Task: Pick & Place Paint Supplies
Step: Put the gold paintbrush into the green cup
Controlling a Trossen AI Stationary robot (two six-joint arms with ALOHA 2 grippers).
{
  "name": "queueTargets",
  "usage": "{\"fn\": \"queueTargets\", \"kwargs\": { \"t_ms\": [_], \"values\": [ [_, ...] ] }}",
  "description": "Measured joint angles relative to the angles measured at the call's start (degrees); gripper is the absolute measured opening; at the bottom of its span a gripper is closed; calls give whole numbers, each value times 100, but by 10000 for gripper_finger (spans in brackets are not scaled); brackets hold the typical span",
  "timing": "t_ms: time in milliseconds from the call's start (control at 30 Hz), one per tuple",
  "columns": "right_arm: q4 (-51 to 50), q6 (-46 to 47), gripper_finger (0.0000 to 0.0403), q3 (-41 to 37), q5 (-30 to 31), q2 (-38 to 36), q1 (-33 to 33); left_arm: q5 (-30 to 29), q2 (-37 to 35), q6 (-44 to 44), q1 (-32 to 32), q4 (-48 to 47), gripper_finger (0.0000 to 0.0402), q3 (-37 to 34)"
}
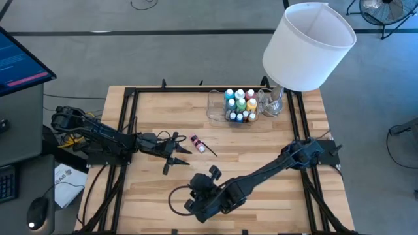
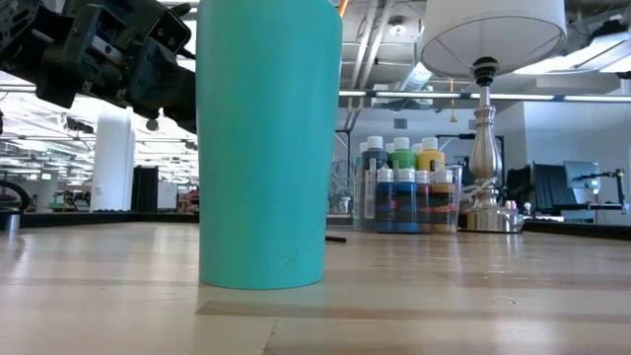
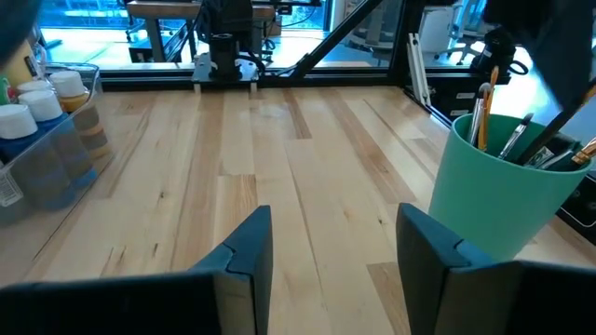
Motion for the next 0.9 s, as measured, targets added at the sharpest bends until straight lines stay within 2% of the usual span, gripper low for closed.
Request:
{"fn": "queueTargets", "kwargs": {
  "t_ms": [900],
  "values": [
    [-67, -165, 96, 9, 65, 24, -81, 0, 0, 1, 0, 0, 121, 0]
  ]
}}
